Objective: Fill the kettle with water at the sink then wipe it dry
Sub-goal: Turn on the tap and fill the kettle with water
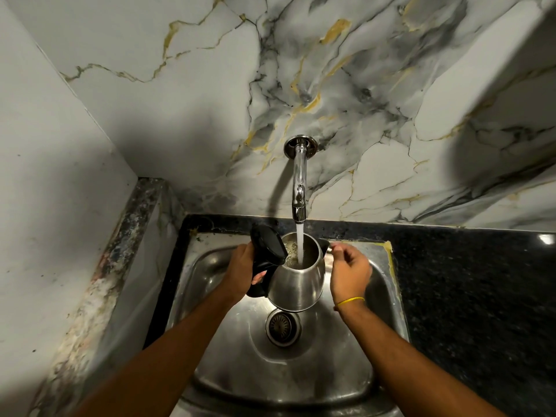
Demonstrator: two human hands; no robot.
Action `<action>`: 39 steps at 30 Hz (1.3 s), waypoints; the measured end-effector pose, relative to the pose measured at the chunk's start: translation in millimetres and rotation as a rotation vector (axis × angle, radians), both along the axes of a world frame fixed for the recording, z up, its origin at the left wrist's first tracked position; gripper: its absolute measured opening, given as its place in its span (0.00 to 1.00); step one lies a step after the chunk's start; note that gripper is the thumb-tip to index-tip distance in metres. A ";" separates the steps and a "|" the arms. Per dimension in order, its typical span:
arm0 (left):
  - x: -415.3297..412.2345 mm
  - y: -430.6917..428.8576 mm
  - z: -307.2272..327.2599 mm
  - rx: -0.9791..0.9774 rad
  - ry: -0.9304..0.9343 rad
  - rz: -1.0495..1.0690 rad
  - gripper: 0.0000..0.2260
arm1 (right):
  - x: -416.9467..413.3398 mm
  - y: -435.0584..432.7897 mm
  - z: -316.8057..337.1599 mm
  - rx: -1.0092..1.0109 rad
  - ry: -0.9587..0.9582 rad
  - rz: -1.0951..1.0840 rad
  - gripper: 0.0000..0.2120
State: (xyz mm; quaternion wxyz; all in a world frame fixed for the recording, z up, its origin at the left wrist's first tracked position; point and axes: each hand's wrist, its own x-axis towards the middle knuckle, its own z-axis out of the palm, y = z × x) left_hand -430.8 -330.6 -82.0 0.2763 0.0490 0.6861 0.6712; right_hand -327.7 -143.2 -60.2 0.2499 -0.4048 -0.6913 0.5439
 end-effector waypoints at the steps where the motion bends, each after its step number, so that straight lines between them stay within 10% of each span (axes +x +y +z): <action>1: -0.1 0.9 0.1 -0.006 -0.001 0.004 0.29 | -4.9 0.3 10.0 0.057 0.042 -0.004 0.08; 8: 1.6 4.8 0.7 0.017 -0.036 0.035 0.31 | -38.6 -10.8 73.3 0.269 0.190 0.401 0.15; 20: 5.3 4.6 12.7 -0.030 0.084 0.067 0.28 | -65.0 -30.5 85.4 0.359 -0.023 0.325 0.11; 39: 3.2 5.3 9.6 0.021 0.032 -0.024 0.29 | -80.0 34.9 64.0 -0.594 0.175 0.894 0.20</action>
